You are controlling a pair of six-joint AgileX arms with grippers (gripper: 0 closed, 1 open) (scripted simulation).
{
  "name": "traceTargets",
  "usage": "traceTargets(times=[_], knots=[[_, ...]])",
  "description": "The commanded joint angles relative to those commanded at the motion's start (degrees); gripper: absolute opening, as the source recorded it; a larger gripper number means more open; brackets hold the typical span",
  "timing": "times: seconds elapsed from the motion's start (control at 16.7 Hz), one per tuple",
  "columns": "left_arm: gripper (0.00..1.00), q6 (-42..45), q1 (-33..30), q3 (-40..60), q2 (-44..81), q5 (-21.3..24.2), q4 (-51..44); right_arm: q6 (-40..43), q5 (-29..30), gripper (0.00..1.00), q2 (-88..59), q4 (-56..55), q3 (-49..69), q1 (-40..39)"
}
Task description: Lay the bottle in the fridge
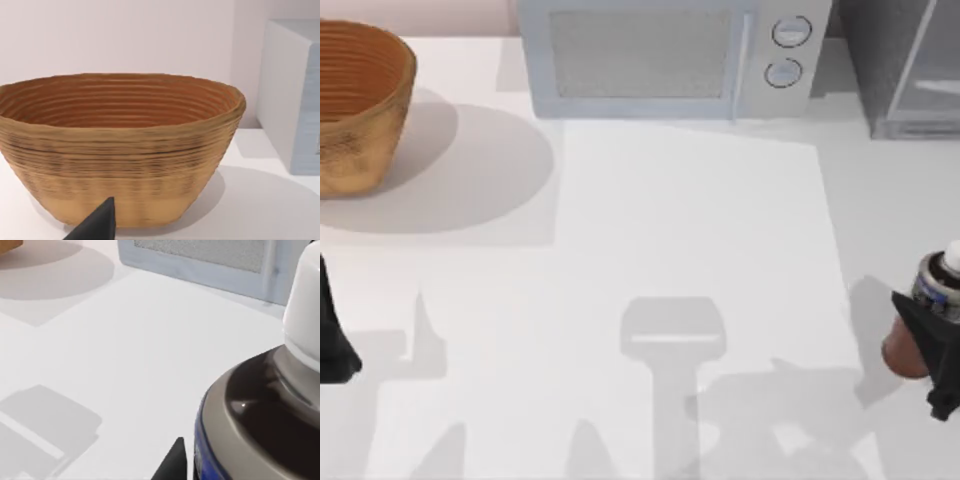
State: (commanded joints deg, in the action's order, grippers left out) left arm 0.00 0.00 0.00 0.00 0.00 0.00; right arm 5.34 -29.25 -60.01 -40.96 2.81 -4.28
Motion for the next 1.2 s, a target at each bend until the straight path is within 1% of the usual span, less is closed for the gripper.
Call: traceTargets(times=[0.18, 0.48, 0.72, 0.9, 1.2], knots=[[1.0, 0.0, 0.0, 0.0, 0.0, 0.0, 0.0, -1.0, 6.8, 0.01, 13.2, 8.2, -0.6, 1.7], [1.0, 0.0, 0.0, 0.0, 0.0, 0.0, 0.0, -3.0, 18.0, 0.01, 40.5, 24.2, -1.3, 3.3], [1.0, 0.0, 0.0, 0.0, 0.0, 0.0, 0.0, -4.5, 25.5, 0.01, 55.1, 35.9, -2.3, 3.8], [1.0, 0.0, 0.0, 0.0, 0.0, 0.0, 0.0, -5.3, 28.9, 0.01, 59.6, 40.5, -2.8, 4.2], [1.0, 0.0, 0.0, 0.0, 0.0, 0.0, 0.0, -5.4, 29.1, 0.01, 59.8, 40.9, -2.7, 4.1]])
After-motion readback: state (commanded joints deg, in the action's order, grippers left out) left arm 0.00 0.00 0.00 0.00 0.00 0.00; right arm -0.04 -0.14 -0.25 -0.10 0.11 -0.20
